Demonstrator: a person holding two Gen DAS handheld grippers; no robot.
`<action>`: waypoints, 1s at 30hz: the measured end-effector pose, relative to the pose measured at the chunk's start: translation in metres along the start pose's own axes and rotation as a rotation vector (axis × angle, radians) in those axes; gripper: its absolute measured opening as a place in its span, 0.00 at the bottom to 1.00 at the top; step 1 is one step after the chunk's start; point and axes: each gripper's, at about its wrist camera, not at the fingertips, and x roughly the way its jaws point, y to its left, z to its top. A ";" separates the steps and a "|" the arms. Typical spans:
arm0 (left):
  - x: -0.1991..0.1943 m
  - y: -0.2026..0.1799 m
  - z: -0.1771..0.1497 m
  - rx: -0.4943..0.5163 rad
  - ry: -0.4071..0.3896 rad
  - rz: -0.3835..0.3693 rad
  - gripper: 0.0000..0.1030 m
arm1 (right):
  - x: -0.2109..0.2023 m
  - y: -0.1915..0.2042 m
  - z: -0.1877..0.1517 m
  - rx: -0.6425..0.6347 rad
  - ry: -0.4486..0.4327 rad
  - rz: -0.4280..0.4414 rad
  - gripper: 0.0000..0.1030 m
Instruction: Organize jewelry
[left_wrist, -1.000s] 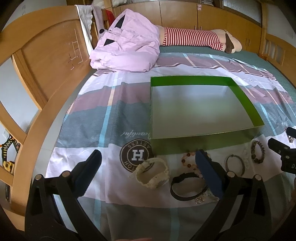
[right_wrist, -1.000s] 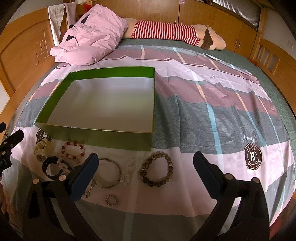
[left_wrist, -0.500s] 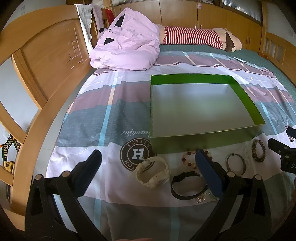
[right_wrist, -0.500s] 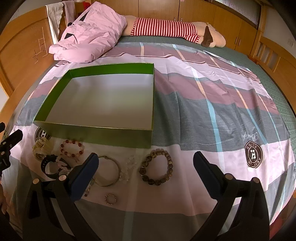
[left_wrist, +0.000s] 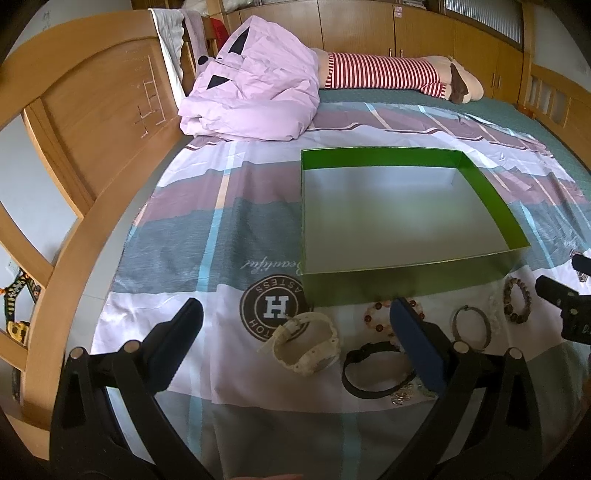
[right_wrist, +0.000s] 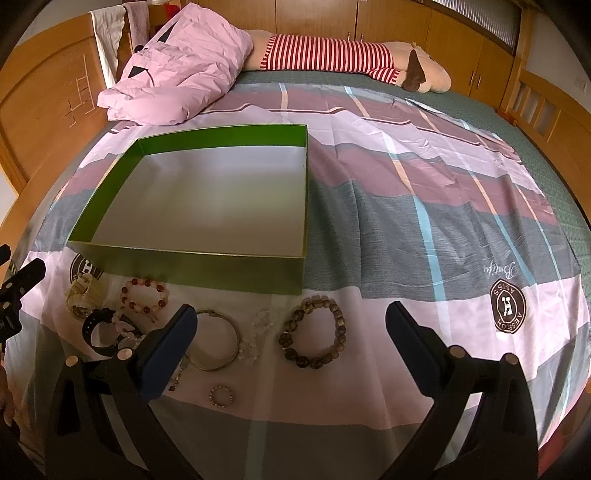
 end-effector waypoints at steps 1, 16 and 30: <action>0.000 0.001 0.000 -0.004 0.002 -0.007 0.98 | 0.000 0.000 0.000 0.001 0.000 0.000 0.99; 0.003 -0.002 -0.001 0.018 0.002 0.023 0.98 | -0.003 -0.001 0.001 -0.006 -0.019 -0.023 0.99; 0.004 0.006 0.005 0.010 0.028 -0.108 0.98 | -0.001 0.000 0.002 -0.032 -0.006 0.003 0.99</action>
